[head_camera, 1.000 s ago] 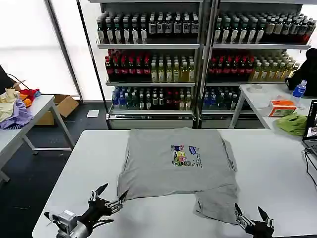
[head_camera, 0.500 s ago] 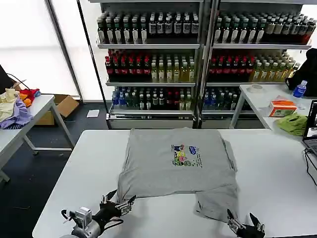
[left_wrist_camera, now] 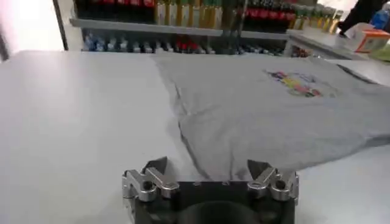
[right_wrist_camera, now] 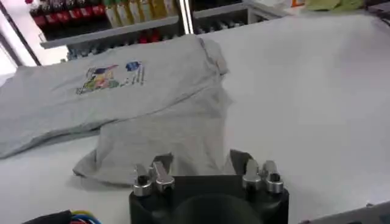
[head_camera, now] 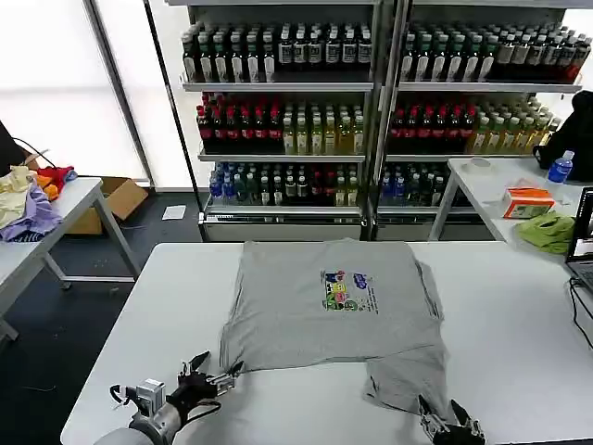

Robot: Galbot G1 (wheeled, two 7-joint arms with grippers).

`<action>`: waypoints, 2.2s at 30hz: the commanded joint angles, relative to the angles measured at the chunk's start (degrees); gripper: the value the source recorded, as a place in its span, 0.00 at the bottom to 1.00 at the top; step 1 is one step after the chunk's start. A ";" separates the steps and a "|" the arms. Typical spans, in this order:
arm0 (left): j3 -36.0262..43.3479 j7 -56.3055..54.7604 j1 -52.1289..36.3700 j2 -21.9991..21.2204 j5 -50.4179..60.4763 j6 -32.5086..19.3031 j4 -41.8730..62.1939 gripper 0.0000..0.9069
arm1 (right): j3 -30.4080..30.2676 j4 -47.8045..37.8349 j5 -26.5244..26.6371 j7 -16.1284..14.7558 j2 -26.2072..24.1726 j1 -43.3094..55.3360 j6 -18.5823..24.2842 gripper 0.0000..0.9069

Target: Fold and organize the clothes.

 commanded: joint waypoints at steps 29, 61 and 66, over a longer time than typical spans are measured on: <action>2.20 -0.04 2.76 -3.68 4.53 -2.43 -1.03 0.00 | -0.18 -0.16 3.14 -3.22 -0.16 -1.47 4.94 0.00; -12.91 2.58 24.16 -3.51 5.03 0.39 -18.89 0.00 | 4.08 13.22 1.48 -9.93 -0.86 -24.85 15.64 0.00; -12.00 3.16 16.49 -3.22 4.12 1.03 -15.32 0.00 | 4.97 11.60 3.09 -9.49 -1.49 -15.54 15.58 0.00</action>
